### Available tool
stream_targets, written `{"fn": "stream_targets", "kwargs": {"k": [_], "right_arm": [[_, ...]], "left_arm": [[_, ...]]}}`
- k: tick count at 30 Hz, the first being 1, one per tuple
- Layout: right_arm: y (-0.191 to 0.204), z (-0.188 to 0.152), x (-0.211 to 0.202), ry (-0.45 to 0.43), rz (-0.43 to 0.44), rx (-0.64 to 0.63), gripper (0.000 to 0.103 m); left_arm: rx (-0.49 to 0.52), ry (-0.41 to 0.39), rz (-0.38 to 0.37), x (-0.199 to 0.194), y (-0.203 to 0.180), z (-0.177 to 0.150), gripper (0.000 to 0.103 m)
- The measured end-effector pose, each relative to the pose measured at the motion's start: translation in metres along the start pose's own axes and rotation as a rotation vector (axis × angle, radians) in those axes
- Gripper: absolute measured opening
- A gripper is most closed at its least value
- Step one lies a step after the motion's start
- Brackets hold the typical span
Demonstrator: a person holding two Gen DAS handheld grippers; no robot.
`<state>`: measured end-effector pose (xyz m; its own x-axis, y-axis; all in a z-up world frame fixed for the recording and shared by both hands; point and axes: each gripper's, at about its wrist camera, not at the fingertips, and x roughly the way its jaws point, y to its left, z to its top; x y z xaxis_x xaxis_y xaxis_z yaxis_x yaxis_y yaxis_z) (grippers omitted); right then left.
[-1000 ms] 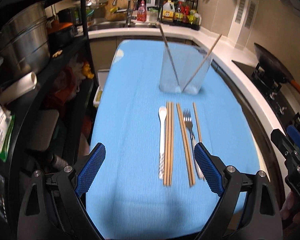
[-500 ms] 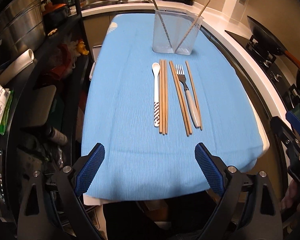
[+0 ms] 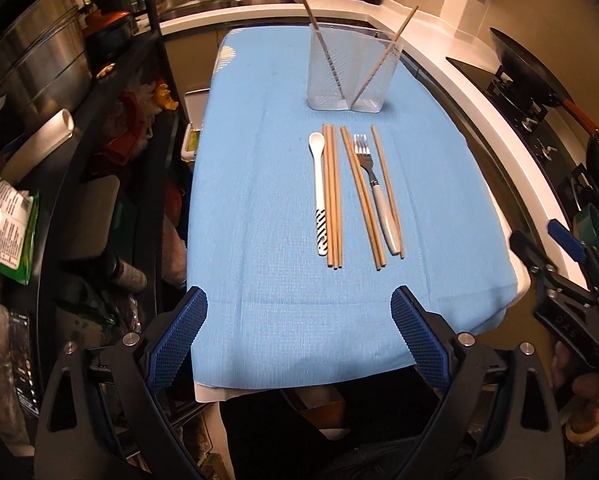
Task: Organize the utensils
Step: 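Withdraw both tools back toward the remaining utensils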
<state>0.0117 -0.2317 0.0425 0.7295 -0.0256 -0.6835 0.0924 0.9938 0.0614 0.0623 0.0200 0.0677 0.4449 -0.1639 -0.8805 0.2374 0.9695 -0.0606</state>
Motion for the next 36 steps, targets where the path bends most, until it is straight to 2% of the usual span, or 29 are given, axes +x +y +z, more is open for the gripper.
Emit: {"fn": "stream_targets", "kwargs": {"k": [9, 20, 27, 29, 36], "right_arm": [[-0.001, 0.010, 0.013, 0.015, -0.023, -0.006, 0.084], [0.004, 0.009, 0.028, 0.047, -0.035, -0.033, 0.084], [0.005, 0.006, 0.039, 0.064, -0.041, -0.031, 0.084], [0.004, 0.004, 0.042, 0.067, -0.042, -0.024, 0.084], [0.009, -0.019, 0.059, 0.066, -0.025, -0.004, 0.084]], "left_arm": [[0.029, -0.057, -0.044, -0.037, 0.000, 0.032, 0.095], [0.014, -0.071, -0.092, -0.040, 0.007, 0.042, 0.095], [0.038, -0.109, -0.068, -0.038, 0.005, 0.045, 0.095], [0.023, -0.094, -0.063, -0.028, 0.009, 0.046, 0.095], [0.005, -0.052, 0.023, 0.019, 0.021, 0.044, 0.095]]}}
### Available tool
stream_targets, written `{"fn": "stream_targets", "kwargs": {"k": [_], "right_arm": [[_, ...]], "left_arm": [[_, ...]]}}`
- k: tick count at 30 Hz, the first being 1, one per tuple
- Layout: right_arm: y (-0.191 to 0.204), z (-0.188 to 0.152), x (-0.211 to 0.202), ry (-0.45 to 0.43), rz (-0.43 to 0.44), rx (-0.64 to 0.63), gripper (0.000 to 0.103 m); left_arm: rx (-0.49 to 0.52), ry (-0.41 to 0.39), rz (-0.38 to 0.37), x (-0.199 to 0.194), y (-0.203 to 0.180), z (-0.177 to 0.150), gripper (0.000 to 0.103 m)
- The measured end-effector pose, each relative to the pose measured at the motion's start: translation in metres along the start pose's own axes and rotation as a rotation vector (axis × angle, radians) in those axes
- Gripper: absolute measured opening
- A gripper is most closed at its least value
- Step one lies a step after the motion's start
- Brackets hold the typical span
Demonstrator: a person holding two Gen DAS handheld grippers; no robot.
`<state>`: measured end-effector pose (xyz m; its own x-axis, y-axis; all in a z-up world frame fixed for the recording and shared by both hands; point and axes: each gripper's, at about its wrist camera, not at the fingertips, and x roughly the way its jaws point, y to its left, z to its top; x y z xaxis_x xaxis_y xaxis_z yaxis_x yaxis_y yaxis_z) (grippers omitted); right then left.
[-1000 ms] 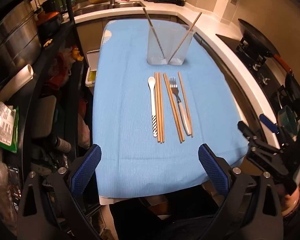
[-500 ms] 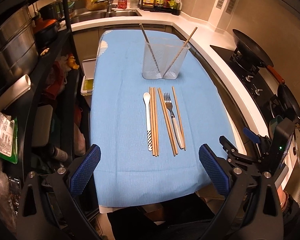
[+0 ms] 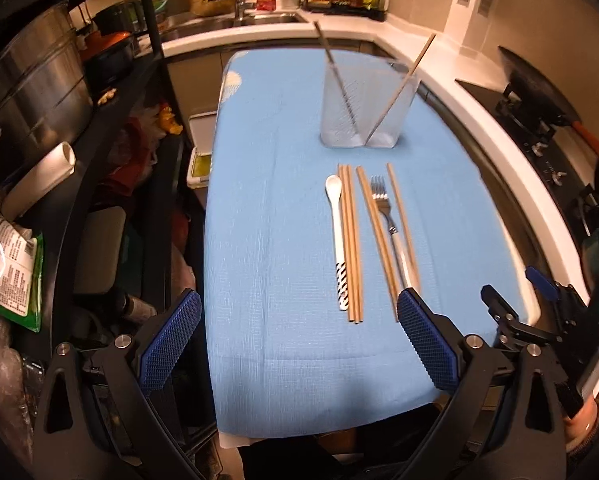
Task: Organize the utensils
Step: 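Grasp the striped-handle white spoon with the left tool while the right tool grasps a chopstick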
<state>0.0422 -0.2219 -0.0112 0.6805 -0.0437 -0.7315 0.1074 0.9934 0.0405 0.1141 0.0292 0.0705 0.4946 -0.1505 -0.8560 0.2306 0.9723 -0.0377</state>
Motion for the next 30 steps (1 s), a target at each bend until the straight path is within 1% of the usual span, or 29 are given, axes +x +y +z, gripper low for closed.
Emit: {"fn": "stream_targets", "kwargs": {"k": [2, 7, 10, 12, 14, 15, 17, 18, 19, 22, 23, 24, 25, 26, 30], "right_arm": [[0.005, -0.007, 0.007, 0.003, 0.016, -0.008, 0.084], [0.018, -0.023, 0.025, -0.022, 0.029, -0.040, 0.084], [0.024, -0.027, 0.038, -0.030, 0.041, -0.054, 0.081], [0.026, -0.030, 0.045, -0.025, 0.066, -0.055, 0.075], [0.030, -0.032, 0.053, -0.015, 0.072, -0.076, 0.071], [0.034, -0.034, 0.057, -0.016, 0.072, -0.086, 0.067], [0.039, -0.036, 0.063, -0.010, 0.078, -0.106, 0.062], [0.040, -0.037, 0.065, -0.005, 0.083, -0.114, 0.056], [0.041, -0.039, 0.068, 0.005, 0.085, -0.124, 0.052], [0.040, -0.042, 0.068, -0.019, 0.093, -0.148, 0.045], [0.039, -0.042, 0.067, -0.023, 0.091, -0.153, 0.039], [0.037, -0.041, 0.067, -0.026, 0.083, -0.152, 0.037], [0.035, -0.041, 0.067, -0.027, 0.080, -0.146, 0.037], [0.032, -0.041, 0.067, -0.028, 0.077, -0.139, 0.036], [0.026, -0.040, 0.067, -0.031, 0.063, -0.135, 0.036]], "left_arm": [[-0.014, 0.015, -0.004, 0.013, 0.002, -0.002, 0.095], [0.007, -0.001, -0.061, 0.041, -0.006, -0.015, 0.095], [-0.001, 0.003, -0.096, 0.062, -0.010, -0.026, 0.095], [-0.011, 0.007, -0.085, 0.076, -0.013, -0.032, 0.095], [-0.009, 0.010, -0.087, 0.089, -0.014, -0.037, 0.094], [-0.006, 0.015, -0.086, 0.093, -0.015, -0.039, 0.094], [0.011, 0.020, -0.089, 0.103, -0.017, -0.042, 0.093], [0.018, 0.020, -0.090, 0.108, -0.017, -0.044, 0.092], [0.028, 0.020, -0.094, 0.112, -0.019, -0.045, 0.091], [0.051, 0.053, -0.102, 0.128, -0.020, -0.050, 0.084], [0.055, 0.066, -0.105, 0.133, -0.020, -0.051, 0.081], [0.061, 0.063, -0.099, 0.136, -0.020, -0.051, 0.080], [0.083, 0.031, -0.084, 0.135, -0.021, -0.051, 0.080], [0.089, 0.034, -0.075, 0.137, -0.021, -0.049, 0.079], [0.064, 0.036, -0.093, 0.137, -0.016, -0.046, 0.076]]}}
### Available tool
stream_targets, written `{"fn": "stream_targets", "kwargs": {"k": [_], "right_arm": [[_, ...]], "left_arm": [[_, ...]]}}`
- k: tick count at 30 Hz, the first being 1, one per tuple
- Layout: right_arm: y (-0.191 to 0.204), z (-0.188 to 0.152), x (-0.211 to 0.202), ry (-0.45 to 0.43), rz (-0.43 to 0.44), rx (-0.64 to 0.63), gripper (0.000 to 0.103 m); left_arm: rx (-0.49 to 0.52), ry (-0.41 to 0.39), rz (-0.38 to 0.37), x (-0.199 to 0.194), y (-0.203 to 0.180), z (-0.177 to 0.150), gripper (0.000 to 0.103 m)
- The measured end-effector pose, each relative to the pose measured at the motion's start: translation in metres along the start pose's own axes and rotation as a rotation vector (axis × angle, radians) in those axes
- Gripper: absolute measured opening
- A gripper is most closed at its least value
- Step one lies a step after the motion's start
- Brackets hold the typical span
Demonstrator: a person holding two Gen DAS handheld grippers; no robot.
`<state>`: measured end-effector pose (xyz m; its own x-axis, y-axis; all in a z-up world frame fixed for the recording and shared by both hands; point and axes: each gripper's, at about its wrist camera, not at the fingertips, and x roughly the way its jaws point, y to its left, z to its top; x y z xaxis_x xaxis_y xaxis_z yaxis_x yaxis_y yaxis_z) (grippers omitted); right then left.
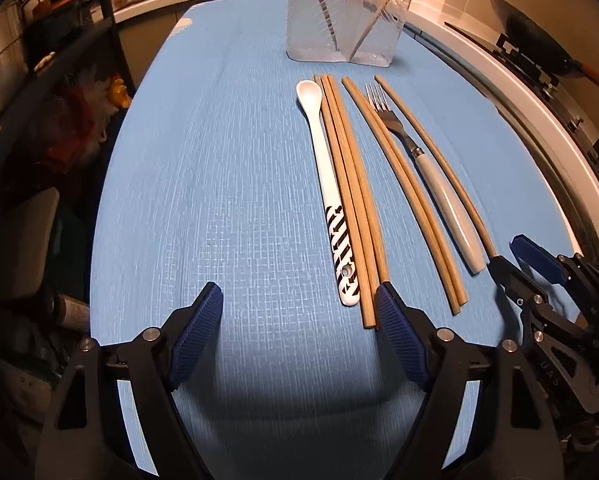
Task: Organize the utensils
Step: 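Grasp the striped-handle white spoon with the left tool while the right tool grasps a chopstick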
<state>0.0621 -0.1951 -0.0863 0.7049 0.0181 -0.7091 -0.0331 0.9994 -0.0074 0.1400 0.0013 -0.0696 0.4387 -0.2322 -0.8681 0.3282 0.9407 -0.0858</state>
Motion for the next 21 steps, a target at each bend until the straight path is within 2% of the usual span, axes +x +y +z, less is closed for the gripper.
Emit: {"fn": "stream_targets", "kwargs": {"k": [9, 15, 17, 18, 20, 21], "right_arm": [[-0.003, 0.000, 0.001, -0.007, -0.002, 0.009, 0.036], [-0.001, 0.003, 0.006, -0.029, -0.006, 0.000, 0.038], [-0.001, 0.003, 0.008, -0.046, 0.005, 0.003, 0.036], [-0.002, 0.003, 0.009, -0.054, 0.025, 0.008, 0.030], [0.000, 0.002, 0.008, -0.065, 0.065, 0.006, 0.015], [0.003, 0.001, 0.006, -0.073, 0.058, -0.014, 0.012]], "left_arm": [[0.050, -0.002, 0.077, 0.003, 0.002, 0.002, 0.076], [0.043, -0.009, 0.066, 0.007, -0.004, 0.006, 0.075], [0.054, -0.028, 0.057, 0.007, -0.009, 0.007, 0.062], [0.066, -0.037, 0.050, 0.006, -0.012, 0.007, 0.056], [0.097, -0.057, 0.027, 0.003, -0.021, 0.005, 0.024], [0.107, -0.063, 0.017, 0.002, -0.024, 0.005, 0.015]]}}
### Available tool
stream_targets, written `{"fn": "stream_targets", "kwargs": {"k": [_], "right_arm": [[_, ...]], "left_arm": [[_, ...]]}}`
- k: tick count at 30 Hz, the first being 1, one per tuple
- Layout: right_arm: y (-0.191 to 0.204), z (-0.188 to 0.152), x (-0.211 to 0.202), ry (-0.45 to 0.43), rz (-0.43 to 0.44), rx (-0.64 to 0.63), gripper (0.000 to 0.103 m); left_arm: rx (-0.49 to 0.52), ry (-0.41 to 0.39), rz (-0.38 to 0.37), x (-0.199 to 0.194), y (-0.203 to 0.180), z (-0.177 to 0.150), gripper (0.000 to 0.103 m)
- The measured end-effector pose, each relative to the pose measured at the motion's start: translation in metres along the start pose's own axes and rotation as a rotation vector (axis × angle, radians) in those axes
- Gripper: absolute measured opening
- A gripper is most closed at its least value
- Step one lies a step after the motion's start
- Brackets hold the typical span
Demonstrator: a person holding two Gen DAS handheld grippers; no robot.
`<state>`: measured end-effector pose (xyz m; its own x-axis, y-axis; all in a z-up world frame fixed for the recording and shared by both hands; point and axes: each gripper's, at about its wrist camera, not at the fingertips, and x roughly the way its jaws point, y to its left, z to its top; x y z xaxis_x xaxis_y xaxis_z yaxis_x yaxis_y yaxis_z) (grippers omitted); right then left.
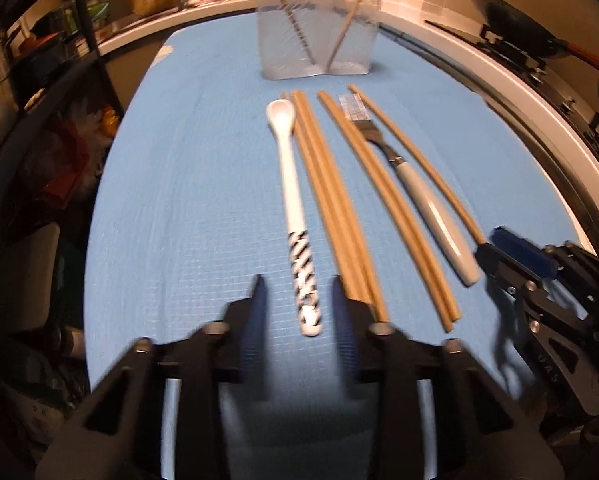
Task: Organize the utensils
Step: 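Grasp the striped-handle white spoon with the left tool while the right tool grasps a chopstick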
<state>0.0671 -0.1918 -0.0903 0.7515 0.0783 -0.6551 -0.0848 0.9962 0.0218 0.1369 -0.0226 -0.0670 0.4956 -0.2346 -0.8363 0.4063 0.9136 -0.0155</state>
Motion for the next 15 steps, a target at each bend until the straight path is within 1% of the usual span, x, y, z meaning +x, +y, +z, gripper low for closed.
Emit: {"fn": "stream_targets", "kwargs": {"k": [1, 3, 5, 11, 15], "right_arm": [[0.002, -0.001, -0.001, -0.002, 0.005, -0.014, 0.007], [0.002, 0.000, -0.002, 0.002, 0.008, -0.016, 0.006], [-0.001, 0.001, -0.005, 0.003, 0.018, 0.010, 0.005], [-0.007, 0.009, -0.024, -0.052, 0.016, 0.013, 0.005], [-0.007, 0.017, -0.039, -0.092, 0.013, 0.004, 0.005]], "left_arm": [[-0.002, -0.003, -0.003, 0.000, -0.001, 0.000, 0.012], [-0.034, -0.004, -0.026, -0.001, 0.003, 0.000, 0.011], [-0.069, -0.005, -0.052, -0.004, 0.009, -0.001, 0.011], [-0.059, -0.103, -0.041, -0.039, 0.012, -0.004, 0.011], [-0.060, -0.152, -0.024, -0.057, 0.012, 0.000, 0.010]]}}
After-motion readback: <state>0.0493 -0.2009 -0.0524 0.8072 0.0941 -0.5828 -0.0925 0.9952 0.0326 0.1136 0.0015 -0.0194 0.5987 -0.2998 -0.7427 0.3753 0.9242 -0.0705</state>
